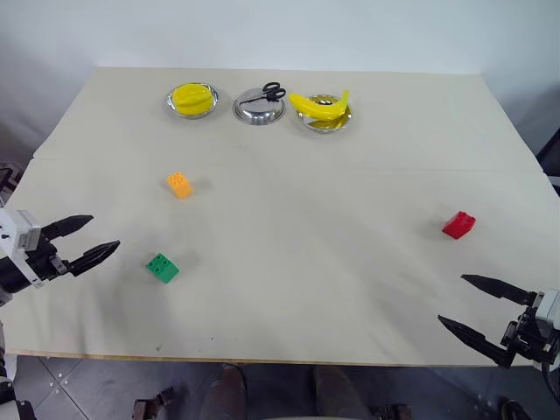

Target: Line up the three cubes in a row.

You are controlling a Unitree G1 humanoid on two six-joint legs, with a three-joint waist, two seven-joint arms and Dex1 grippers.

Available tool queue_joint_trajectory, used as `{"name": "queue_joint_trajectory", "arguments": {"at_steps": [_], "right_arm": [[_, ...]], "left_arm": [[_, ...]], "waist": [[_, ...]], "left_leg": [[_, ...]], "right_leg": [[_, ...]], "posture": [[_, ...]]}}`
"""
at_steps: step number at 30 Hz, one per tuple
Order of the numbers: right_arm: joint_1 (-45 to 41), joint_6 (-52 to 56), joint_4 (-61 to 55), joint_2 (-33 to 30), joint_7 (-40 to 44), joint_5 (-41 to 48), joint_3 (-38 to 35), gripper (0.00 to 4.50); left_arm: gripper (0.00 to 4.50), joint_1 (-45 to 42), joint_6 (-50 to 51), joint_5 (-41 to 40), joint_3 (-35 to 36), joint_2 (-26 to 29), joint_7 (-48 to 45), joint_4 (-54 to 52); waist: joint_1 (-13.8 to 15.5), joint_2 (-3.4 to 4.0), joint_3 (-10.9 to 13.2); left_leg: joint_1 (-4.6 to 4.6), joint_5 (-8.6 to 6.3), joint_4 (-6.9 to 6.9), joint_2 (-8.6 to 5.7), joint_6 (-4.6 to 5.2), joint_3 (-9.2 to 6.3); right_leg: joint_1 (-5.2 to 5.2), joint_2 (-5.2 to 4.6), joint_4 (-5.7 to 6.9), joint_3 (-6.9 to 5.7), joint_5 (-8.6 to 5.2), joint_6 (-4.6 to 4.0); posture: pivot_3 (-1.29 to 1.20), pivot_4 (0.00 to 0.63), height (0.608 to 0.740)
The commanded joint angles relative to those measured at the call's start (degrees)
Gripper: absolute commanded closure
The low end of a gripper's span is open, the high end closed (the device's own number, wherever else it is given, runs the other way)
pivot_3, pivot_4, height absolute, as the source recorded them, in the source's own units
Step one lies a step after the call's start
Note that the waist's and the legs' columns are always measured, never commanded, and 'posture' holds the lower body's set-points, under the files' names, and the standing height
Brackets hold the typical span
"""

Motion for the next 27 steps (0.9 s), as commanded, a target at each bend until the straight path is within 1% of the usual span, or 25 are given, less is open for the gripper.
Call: {"name": "queue_joint_trajectory", "arguments": {"at_steps": [1, 2, 5, 6, 8, 10, 12, 15, 17, 19, 22, 25, 27], "right_arm": [[0.1, -1.0, -1.2, 0.6, -0.2, 0.5, 0.0, 0.00], [0.0, -0.9, -1.3, 0.6, -0.3, 0.5, 0.1, 0.00], [-0.4, -0.2, -1.8, 1.2, -2.3, 1.0, -0.4, 0.00], [-0.5, 0.4, -2.0, 1.7, -3.4, 1.4, -0.9, 0.00], [-0.4, 1.0, -2.1, 3.0, -6.2, 2.0, -2.2, 0.00], [-0.4, 1.2, -2.4, 4.1, -8.8, 2.3, -3.6, 0.00], [0.5, 1.4, -2.6, 5.6, -11.5, 3.4, -6.5, 0.00], [3.2, 1.5, -2.4, 7.6, -13.8, 4.5, -10.4, 0.00], [5.5, 0.1, 0.2, 9.4, -14.7, 4.0, -13.4, 0.00], [6.5, -0.7, 3.0, 9.8, -15.0, 3.0, -14.7, 0.00], [6.4, -0.4, 5.0, 9.2, -14.9, 3.1, -14.6, 0.00], [2.4, 1.8, 5.9, 4.8, -14.5, 2.1, -11.6, 0.00], [-2.1, 5.5, 8.8, -0.1, -14.6, 0.2, -8.3, 0.00]], "left_arm": [[0.03, -1.4, -2.3, 0.2, 0.8, 0.2, 1.0, -0.3], [0.03, -1.9, -1.1, -1.2, 1.2, -0.6, 1.4, -2.0], [0.03, -1.9, 6.7, -8.4, -0.8, -2.1, -5.1, -12.2], [0.03, -1.6, 8.2, -9.3, -2.1, -2.2, -6.9, -15.5], [0.03, -1.6, 11.2, -10.8, -4.0, -3.0, -7.7, -20.9], [0.03, -1.9, 11.9, -10.8, -5.5, -3.7, -7.8, -23.9], [0.03, -2.5, 12.7, -10.5, -8.2, -4.8, -8.0, -27.6], [0.03, -2.3, 13.6, -10.2, -12.5, -5.4, -10.4, -33.3], [0.03, -2.7, 15.9, -12.2, -14.8, -6.7, -10.4, -38.2], [0.03, -3.2, 17.6, -13.3, -15.9, -7.6, -10.1, -40.7], [0.03, -3.5, 19.4, -14.1, -16.6, -8.2, -9.9, -42.0], [0.03, -3.8, 18.3, -13.3, -16.0, -8.9, -9.5, -42.0], [0.03, -3.6, 19.0, -13.9, -15.6, -9.2, -9.1, -42.9]], "waist": [[0.0, 0.00, 0.0], [0.0, 0.00, 0.0], [0.1, -0.01, 0.0], [0.2, -0.02, 0.0], [0.1, -0.03, 0.0], [0.1, -0.01, 0.0], [0.1, 0.03, 0.0], [0.1, 0.04, 0.0], [0.1, 0.04, 0.0], [0.1, 0.04, 0.0], [-0.3, 0.06, 0.0], [-1.1, 0.08, 0.0], [-1.7, 0.08, 0.0]], "left_leg": [[0.00, 0.00, 0.00, 0.00, 0.00, 0.00], [0.00, 0.00, 0.01, 0.00, 0.00, 0.00], [-0.01, 0.00, 0.01, 0.00, -0.01, 0.00], [-0.01, 0.01, 0.03, 0.00, -0.01, 0.00], [-0.04, 0.02, 0.05, 0.00, -0.03, -0.06], [-0.04, 0.03, 0.03, 0.00, -0.06, -0.06], [-0.03, 0.03, 0.03, 0.00, -0.06, -0.05], [-0.03, 0.03, 0.02, -0.01, -0.06, -0.05], [-0.03, 0.03, 0.01, -0.01, -0.06, -0.05], [-0.03, 0.02, 0.00, -0.01, -0.04, -0.05], [0.03, 0.02, 0.02, -0.02, -0.03, -0.01], [0.30, 0.02, -0.06, -0.01, -0.02, 0.11], [0.73, -0.02, -0.09, -0.01, 0.03, 0.26]], "right_leg": [[0.00, 0.00, 0.00, 0.00, 0.00, 0.00], [0.00, 0.00, 0.00, 0.00, 0.00, 0.00], [0.01, -0.01, 0.01, 0.00, 0.00, 0.00], [0.04, -0.01, 0.02, -0.01, 0.00, 0.00], [0.05, -0.01, 0.02, -0.06, 0.00, 0.00], [0.05, -0.01, 0.01, -0.06, 0.00, 0.00], [0.05, -0.01, 0.01, -0.05, 0.00, 0.00], [0.05, 0.00, -0.01, -0.05, 0.00, 0.00], [0.05, 0.00, -0.03, -0.04, 0.00, 0.00], [0.08, 0.00, -0.05, -0.05, 0.00, 0.00], [0.10, 0.01, -0.04, 0.01, 0.00, 0.00], [0.23, 0.04, 0.00, 0.19, 0.00, 0.00], [0.62, 0.03, -0.08, 0.35, 0.00, 0.00]], "posture": [[0.00, 0.150, 0.740], [0.00, 0.150, 0.740], [0.00, 0.150, 0.740], [0.00, 0.150, 0.740], [0.00, 0.150, 0.740], [0.00, 0.150, 0.740], [0.00, 0.150, 0.740], [0.00, 0.150, 0.740], [0.00, 0.150, 0.740], [0.00, 0.150, 0.740], [0.00, 0.150, 0.740], [0.00, 0.150, 0.740], [0.00, 0.150, 0.740]]}}
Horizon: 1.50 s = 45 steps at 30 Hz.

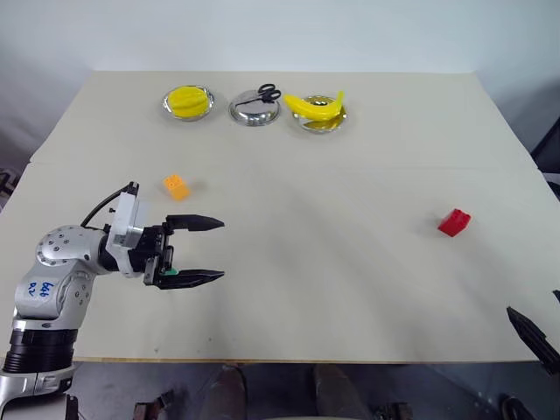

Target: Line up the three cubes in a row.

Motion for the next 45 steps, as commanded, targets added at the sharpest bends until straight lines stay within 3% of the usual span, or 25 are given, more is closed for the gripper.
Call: {"name": "queue_joint_trajectory", "arguments": {"at_steps": [1, 5, 10, 19, 24, 27, 34, 37, 39, 41, 45], "right_arm": [[-7.4, 4.5, 4.1, -8.4, 0.0, -3.1, 4.7, 0.00], [-18.8, 6.3, 13.6, -15.5, 1.8, -6.8, 11.1, 0.00], [-34.3, 12.7, 26.2, -21.5, 9.8, -9.7, 22.5, 0.00], [-58.3, 3.2, 51.6, -20.7, 11.7, -19.9, 32.2, 0.00], [-65.8, -0.5, 60.3, -18.9, 14.8, -22.8, 35.1, 0.00], [-68.7, -1.5, 63.8, -18.3, 15.4, -24.7, 36.7, 0.65], [-72.1, -4.9, 67.3, -18.8, 20.4, -26.3, 37.8, 2.98], [-72.9, -5.6, 64.9, -18.9, 29.6, -26.0, 39.2, 2.99], [-72.5, -6.4, 57.7, -18.4, 36.7, -24.3, 44.5, 2.99], [-72.3, -4.9, 50.3, -16.9, 38.7, -21.6, 49.7, 2.99], [-72.5, -1.2, 44.1, -12.2, 38.2, -21.2, 51.2, 2.99]], "left_arm": [[0.03, -0.1, 0.5, -1.8, 1.0, -0.1, 0.5, -2.8], [0.03, 0.6, 0.6, -1.4, 0.6, -0.2, 0.5, -3.2], [0.03, 1.2, -0.3, -0.5, 0.6, -0.8, 1.4, -3.3], [0.03, 4.4, -0.2, -0.8, 1.8, -0.7, 3.3, -6.6], [0.03, 4.4, 0.1, -0.9, 2.1, -0.4, 3.8, -6.5], [0.00, 3.7, 0.2, -0.9, 2.0, -0.1, 3.7, -6.1], [0.00, 3.4, 0.0, -1.0, 2.1, 0.5, 3.3, -5.6], [0.00, 3.6, -0.6, -0.6, 2.1, 0.7, 2.3, -4.6], [0.00, 3.9, -1.5, 0.1, 1.9, 0.9, 1.1, -2.7], [0.00, 4.0, -2.3, 0.7, 1.6, 0.9, 0.4, -1.4], [0.00, 4.7, -1.9, 0.3, 1.2, 0.3, 0.9, -2.1]], "waist": [[-0.4, -0.01, 0.0], [-0.2, -0.01, 0.0], [0.1, 0.01, 0.0], [-0.5, 0.05, 0.1], [-0.6, 0.06, 0.1], [-0.7, 0.06, 0.1], [-0.6, 0.07, 0.1], [-0.6, 0.08, 0.1], [-0.9, 0.12, 0.1], [-1.6, 0.17, 0.1], [-1.9, 0.16, 0.1]], "left_leg": [[0.22, -0.03, 0.03, 0.00, 0.06, 0.04], [0.16, -0.05, 0.12, -0.01, 0.09, 0.08], [0.01, -0.06, 0.15, -0.01, 0.10, 0.10], [0.00, -0.05, 0.17, 0.01, 0.09, 0.27], [0.03, -0.05, 0.17, 0.04, 0.09, 0.31], [0.03, -0.05, 0.18, 0.04, 0.08, 0.34], [0.02, -0.04, 0.17, 0.04, 0.06, 0.34], [0.02, -0.04, 0.16, 0.04, 0.06, 0.34], [0.03, -0.04, 0.15, 0.04, 0.06, 0.35], [0.03, -0.04, 0.15, 0.05, 0.05, 0.35], [0.03, -0.03, 0.16, 0.12, 0.04, 0.34]], "right_leg": [[0.24, 0.00, -0.08, 0.06, 0.01, 0.02], [0.21, 0.00, -0.12, 0.13, 0.06, 0.11], [0.20, -0.05, -0.26, 0.10, 0.06, 0.13], [0.13, -0.12, -0.34, 0.13, 0.07, 0.14], [0.12, -0.10, -0.34, 0.14, 0.07, 0.14], [0.12, -0.11, -0.34, 0.15, 0.07, 0.14], [0.11, -0.12, -0.34, 0.15, 0.07, 0.14], [0.10, -0.11, -0.33, 0.15, 0.07, 0.14], [0.10, -0.11, -0.34, 0.15, 0.07, 0.14], [0.09, -0.11, -0.30, 0.15, 0.07, 0.14], [0.07, -0.06, -0.26, 0.14, 0.06, 0.14]], "posture": [[0.00, 0.150, 0.740], [0.00, 0.150, 0.740], [0.00, 0.150, 0.740], [0.00, 0.150, 0.740], [0.00, 0.150, 0.740], [0.00, 0.150, 0.740], [0.00, 0.150, 0.740], [0.00, 0.150, 0.740], [0.00, 0.150, 0.740], [0.00, 0.150, 0.740], [0.00, 0.150, 0.740]]}}
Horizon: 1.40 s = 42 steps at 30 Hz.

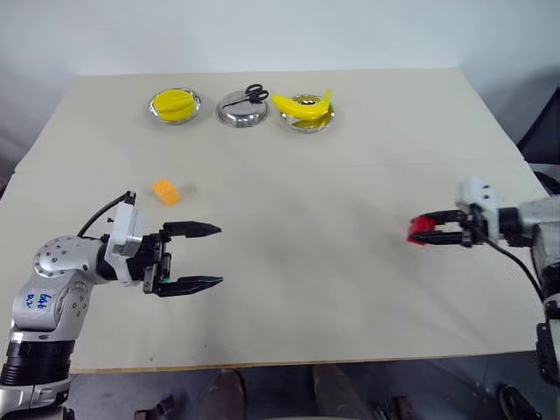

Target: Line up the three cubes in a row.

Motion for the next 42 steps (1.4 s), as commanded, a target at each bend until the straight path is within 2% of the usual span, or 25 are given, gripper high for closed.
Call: {"name": "queue_joint_trajectory", "arguments": {"at_steps": [1, 10, 14, 20, 21, 23, 28, 30, 36, 38, 42], "right_arm": [[0.0, 2.4, -5.6, 2.6, 3.2, 1.0, 1.0, 2.99], [2.0, 8.2, -13.9, 9.6, -1.3, -0.6, 4.7, 2.99], [2.8, 0.5, -11.4, 10.6, -2.3, -4.8, 6.6, 2.99], [1.9, -0.9, -9.9, 10.9, -3.2, -5.6, 6.4, 2.99], [1.9, -1.8, -10.0, 11.0, -3.3, -5.4, 6.3, 2.28], [1.8, -1.7, -10.2, 11.2, -3.1, -4.5, 5.4, 1.79], [2.5, 1.1, -15.7, 8.7, 2.5, 3.8, 0.2, 0.17], [4.3, 3.4, -19.9, 6.8, 3.9, 8.3, -3.1, 0.08], [11.1, 6.8, -31.2, 3.6, -0.6, 16.3, -11.4, 0.08], [16.9, 12.7, -37.2, 2.0, -3.3, 20.9, -15.8, 0.08], [28.9, 14.2, -49.0, 2.8, -8.1, 24.0, -20.9, 0.08]], "left_arm": [[0.00, 0.9, -0.4, -0.4, 0.5, 0.0, 0.0, -1.7], [0.00, 2.7, 0.5, -1.0, 1.1, 0.5, 0.2, -2.7], [0.00, 2.5, 0.8, -1.1, 1.1, 0.3, 0.5, -2.7], [0.00, 2.4, 0.8, -1.0, 1.1, 0.1, 0.7, -2.8], [0.00, 2.3, 0.8, -1.0, 1.1, 0.1, 0.8, -2.7], [0.00, 2.2, 0.7, -0.9, 1.1, 0.0, 0.9, -2.6], [0.00, 3.2, 0.2, -0.3, 3.2, 0.4, 2.7, -1.5], [0.00, 4.1, -0.6, 0.1, 6.2, 0.5, 4.9, 0.9], [0.00, 7.9, -3.6, 1.7, 16.6, 0.9, 11.2, 10.9], [0.00, 12.7, -4.9, 2.5, 22.2, 2.0, 12.4, 15.8], [0.00, 19.4, -4.9, 0.9, 31.6, 3.8, 13.8, 23.5]], "waist": [[0.2, 0.00, 0.0], [0.6, -0.01, 0.0], [0.4, -0.01, 0.0], [0.2, -0.07, 0.0], [0.2, -0.07, 0.0], [0.2, -0.08, 0.0], [0.3, -0.08, 0.0], [0.3, -0.08, 0.0], [0.3, -0.08, 0.0], [0.3, -0.08, 0.0], [0.4, -0.12, 0.0]], "left_leg": [[-0.01, 0.00, 0.01, 0.00, 0.00, 0.00], [-0.11, -0.01, 0.04, -0.08, -0.01, -0.03], [-0.10, -0.01, 0.02, -0.07, 0.00, -0.03], [0.01, -0.01, 0.04, -0.06, 0.00, -0.03], [0.01, -0.01, 0.05, -0.06, 0.00, -0.03], [0.00, -0.01, 0.06, -0.06, 0.00, -0.03], [-0.10, -0.01, 0.01, -0.06, -0.01, -0.03], [-0.10, -0.01, -0.02, -0.06, 0.00, -0.03], [-0.10, -0.04, -0.06, -0.05, 0.05, -0.05], [-0.09, -0.06, -0.10, -0.04, 0.08, -0.05], [-0.20, -0.27, -0.20, -0.01, 0.25, -0.03]], "right_leg": [[-0.01, -0.01, 0.01, 0.00, 0.00, 0.00], [-0.10, -0.10, 0.04, -0.02, 0.00, 0.00], [-0.11, -0.09, 0.05, -0.02, 0.00, 0.00], [-0.02, -0.08, 0.07, -0.02, 0.00, 0.00], [-0.01, -0.07, 0.07, -0.02, 0.00, 0.00], [-0.01, -0.08, 0.07, -0.02, 0.00, 0.00], [-0.11, -0.09, 0.06, -0.02, 0.00, 0.00], [-0.11, -0.09, 0.04, -0.02, 0.00, 0.00], [-0.11, -0.08, -0.01, -0.04, -0.01, -0.01], [-0.13, -0.08, 0.00, -0.03, -0.01, -0.02], [-0.36, -0.06, 0.05, -0.07, -0.12, -0.24]], "posture": [[0.00, 0.150, 0.740], [0.00, 0.150, 0.740], [0.00, 0.150, 0.740], [0.00, 0.150, 0.740], [0.00, 0.150, 0.740], [0.00, 0.150, 0.740], [0.00, 0.150, 0.740], [0.00, 0.150, 0.740], [0.00, 0.150, 0.740], [0.00, 0.150, 0.740], [0.00, 0.150, 0.740]]}}
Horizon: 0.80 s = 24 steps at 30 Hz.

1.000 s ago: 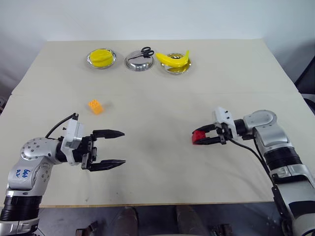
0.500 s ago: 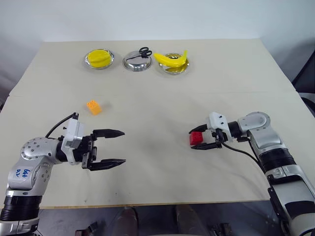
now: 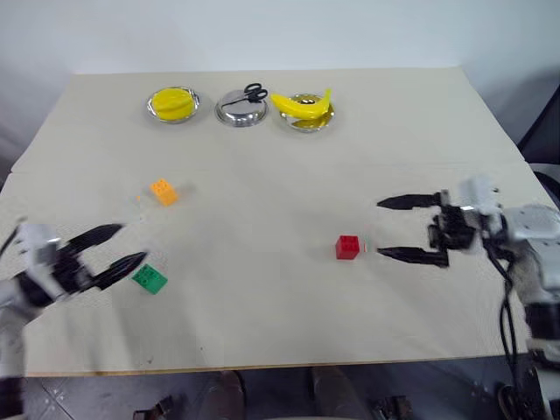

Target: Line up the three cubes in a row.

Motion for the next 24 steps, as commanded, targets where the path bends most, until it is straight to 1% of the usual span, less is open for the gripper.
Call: {"name": "queue_joint_trajectory", "arguments": {"at_steps": [1, 4, 9, 13, 15, 16, 18, 22, 24], "right_arm": [[4.8, 1.1, -9.4, 0.7, -4.1, 2.9, -3.0, 0.08], [7.6, 1.8, -13.0, 1.8, -6.8, 3.4, -3.1, 0.08], [7.9, 1.2, -14.1, 3.1, -9.4, 3.1, -2.6, 0.08], [7.3, 1.4, -13.7, 2.6, -8.9, 3.0, -1.8, 0.08], [6.9, 1.6, -13.5, 2.4, -8.7, 3.0, -1.7, 0.08], [6.7, 1.7, -13.6, 2.3, -8.3, 3.3, -1.6, 0.08], [6.5, 2.3, -14.2, 2.1, -7.8, 3.8, -1.4, 0.08], [6.5, 4.1, -16.5, 1.7, -7.5, 4.5, -0.5, 0.08], [6.6, 3.9, -16.9, 1.8, -7.8, 4.2, -0.2, 0.08]], "left_arm": [[0.00, 1.7, 0.6, -2.0, 7.0, 1.5, 1.4, 3.0], [0.00, 3.0, 1.6, -2.5, 8.3, 1.0, 1.7, 1.8], [0.00, 4.0, 2.9, -3.7, 6.5, -0.2, 0.1, -4.2], [0.00, 9.0, 3.3, -2.0, -2.0, 0.9, -7.7, -15.8], [0.00, 10.0, 2.2, -0.6, -4.7, 0.9, -9.1, -17.7], [0.00, 9.7, 0.6, 1.5, -6.1, 0.5, -8.0, -17.7], [0.00, 9.5, -0.6, 3.1, -7.9, -0.1, -7.3, -17.5], [0.00, 7.8, -1.7, 6.3, -11.5, -2.6, -2.8, -16.1], [0.00, 6.6, -3.6, 7.8, -12.0, -4.2, -0.3, -15.3]], "waist": [[0.2, 0.00, 0.0], [1.2, -0.01, 0.0], [2.2, -0.14, 0.0], [2.3, -0.14, 0.0], [2.3, -0.14, 0.0], [2.3, -0.14, 0.0], [2.1, -0.14, 0.0], [1.9, -0.14, 0.0], [1.9, -0.15, 0.0]], "left_leg": [[-0.05, -0.10, 0.04, -0.01, 0.10, 0.03], [-0.12, -0.05, 0.14, -0.03, 0.01, 0.02], [-0.08, 0.06, 0.16, -0.03, -0.17, 0.02], [-0.09, 0.05, 0.07, -0.02, -0.18, 0.04], [-0.09, 0.05, 0.02, -0.02, -0.19, 0.10], [-0.09, 0.04, 0.01, -0.01, -0.19, 0.10], [-0.09, 0.03, -0.02, 0.01, -0.17, 0.11], [-0.10, 0.01, 0.00, 0.01, -0.13, 0.13], [-0.11, 0.00, 0.01, 0.01, -0.12, 0.13]], "right_leg": [[-0.08, -0.02, 0.05, 0.00, 0.00, -0.01], [-0.15, -0.04, 0.13, 0.00, 0.03, 0.07], [-0.09, -0.03, 0.13, 0.01, 0.08, 0.16], [-0.12, -0.04, 0.05, 0.02, 0.08, 0.16], [-0.12, -0.04, 0.01, 0.06, 0.08, 0.15], [-0.14, -0.03, 0.00, 0.06, 0.07, 0.13], [-0.21, 0.00, 0.01, 0.06, 0.05, 0.10], [-0.22, 0.00, 0.02, 0.08, 0.05, 0.11], [-0.22, 0.00, 0.02, 0.08, 0.06, 0.11]], "posture": [[0.00, 0.150, 0.740], [0.00, 0.150, 0.740], [0.00, 0.150, 0.740], [0.00, 0.150, 0.740], [0.00, 0.150, 0.740], [0.00, 0.150, 0.740], [0.00, 0.150, 0.740], [0.00, 0.150, 0.740], [0.00, 0.150, 0.740]]}}
